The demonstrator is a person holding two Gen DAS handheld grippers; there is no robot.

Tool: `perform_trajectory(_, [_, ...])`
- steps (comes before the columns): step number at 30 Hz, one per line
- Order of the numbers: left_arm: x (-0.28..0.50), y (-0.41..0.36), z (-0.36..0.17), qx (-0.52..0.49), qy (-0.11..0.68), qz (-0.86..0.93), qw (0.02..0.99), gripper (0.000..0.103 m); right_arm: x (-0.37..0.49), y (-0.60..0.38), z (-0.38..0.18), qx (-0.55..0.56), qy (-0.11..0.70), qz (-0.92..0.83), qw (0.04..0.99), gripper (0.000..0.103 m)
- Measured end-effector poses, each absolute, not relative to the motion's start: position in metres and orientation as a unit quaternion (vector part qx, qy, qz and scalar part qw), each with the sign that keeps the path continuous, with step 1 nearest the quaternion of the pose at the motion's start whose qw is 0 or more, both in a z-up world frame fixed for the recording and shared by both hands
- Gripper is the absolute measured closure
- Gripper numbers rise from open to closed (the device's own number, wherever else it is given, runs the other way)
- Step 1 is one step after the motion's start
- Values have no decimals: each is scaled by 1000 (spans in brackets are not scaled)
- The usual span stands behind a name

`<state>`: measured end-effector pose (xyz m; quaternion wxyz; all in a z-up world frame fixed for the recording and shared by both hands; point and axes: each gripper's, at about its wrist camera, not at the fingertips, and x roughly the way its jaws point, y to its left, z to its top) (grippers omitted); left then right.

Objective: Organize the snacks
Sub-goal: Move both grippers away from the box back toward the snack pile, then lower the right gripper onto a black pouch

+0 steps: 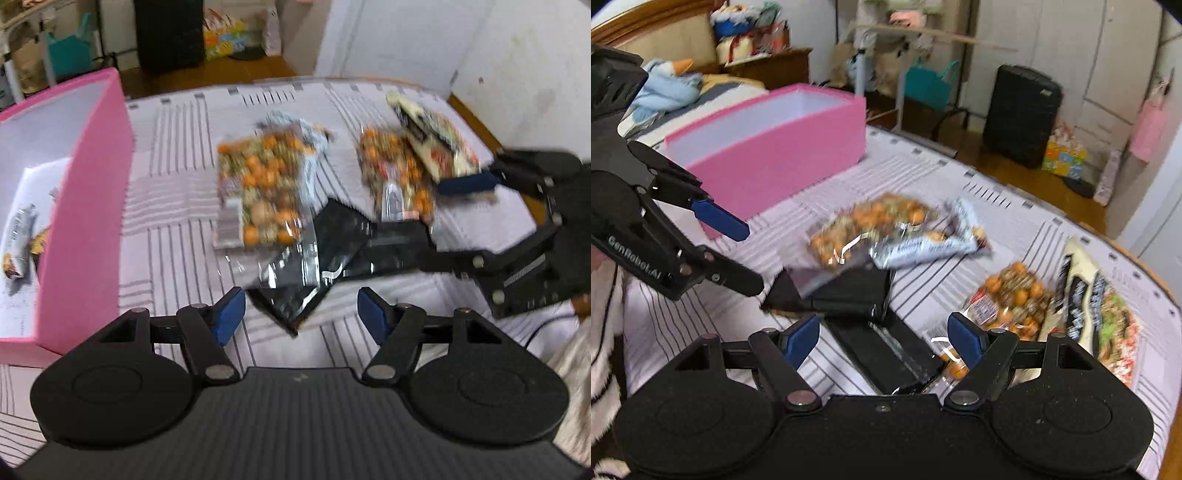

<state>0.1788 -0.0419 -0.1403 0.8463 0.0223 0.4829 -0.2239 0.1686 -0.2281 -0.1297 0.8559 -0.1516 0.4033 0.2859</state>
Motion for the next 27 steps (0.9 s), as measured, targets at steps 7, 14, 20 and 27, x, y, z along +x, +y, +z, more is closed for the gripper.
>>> perform_trajectory(7, [180,-63,-172,90,506,-224,828,37,183,-227,-155,-161,401,309,847,25])
perform_trajectory(14, [191,-68,-178,105,488,-209,841,36,188,-231,-175,-174,412,321,835,28])
perform_trajectory(20, [198,-73,-185,101,469,-200,854,33,180,-229,-179,-196,451,339,802,27])
perform_trajectory(27, [187,-79,-178,105,450,-218,859,51,179,-228,-180,-189,458,318,809,28])
